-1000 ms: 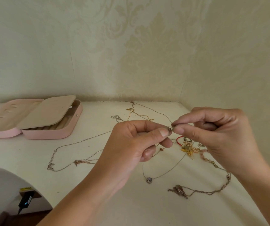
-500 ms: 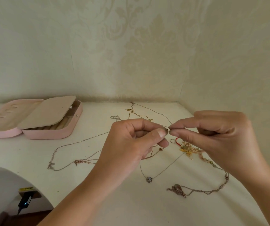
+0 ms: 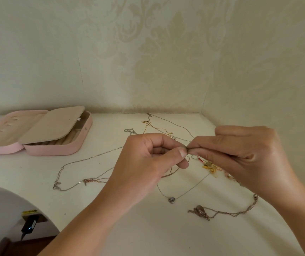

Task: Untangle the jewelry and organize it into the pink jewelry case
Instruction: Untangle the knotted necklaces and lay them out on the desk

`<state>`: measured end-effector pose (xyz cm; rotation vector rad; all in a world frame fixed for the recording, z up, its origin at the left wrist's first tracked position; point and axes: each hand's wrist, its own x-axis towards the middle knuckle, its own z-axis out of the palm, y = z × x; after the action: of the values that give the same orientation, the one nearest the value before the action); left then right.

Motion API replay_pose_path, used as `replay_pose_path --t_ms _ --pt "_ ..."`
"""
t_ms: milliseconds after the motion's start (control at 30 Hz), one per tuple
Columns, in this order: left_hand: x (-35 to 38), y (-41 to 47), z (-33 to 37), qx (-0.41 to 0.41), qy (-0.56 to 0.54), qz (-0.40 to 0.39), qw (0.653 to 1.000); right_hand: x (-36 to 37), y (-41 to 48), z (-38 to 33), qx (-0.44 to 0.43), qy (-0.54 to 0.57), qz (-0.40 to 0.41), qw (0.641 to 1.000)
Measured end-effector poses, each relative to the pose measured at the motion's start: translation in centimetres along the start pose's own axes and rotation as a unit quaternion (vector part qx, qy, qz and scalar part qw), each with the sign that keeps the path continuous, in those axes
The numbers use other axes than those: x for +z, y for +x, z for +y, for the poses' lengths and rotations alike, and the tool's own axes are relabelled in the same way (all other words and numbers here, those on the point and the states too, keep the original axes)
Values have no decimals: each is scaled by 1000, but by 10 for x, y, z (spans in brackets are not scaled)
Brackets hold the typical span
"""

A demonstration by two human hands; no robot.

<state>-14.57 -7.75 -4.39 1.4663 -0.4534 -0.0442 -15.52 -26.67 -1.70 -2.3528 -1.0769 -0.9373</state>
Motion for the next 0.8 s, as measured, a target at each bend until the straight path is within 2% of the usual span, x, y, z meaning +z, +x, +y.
replay_pose_path --t_ms 333,800 --pt "-3 1 -1 -13 36 -6 999 2 -1 2 -46 -76 -15 996" --pt "-5 1 2 8 -25 -23 999 -1 0 2 21 65 28 997"
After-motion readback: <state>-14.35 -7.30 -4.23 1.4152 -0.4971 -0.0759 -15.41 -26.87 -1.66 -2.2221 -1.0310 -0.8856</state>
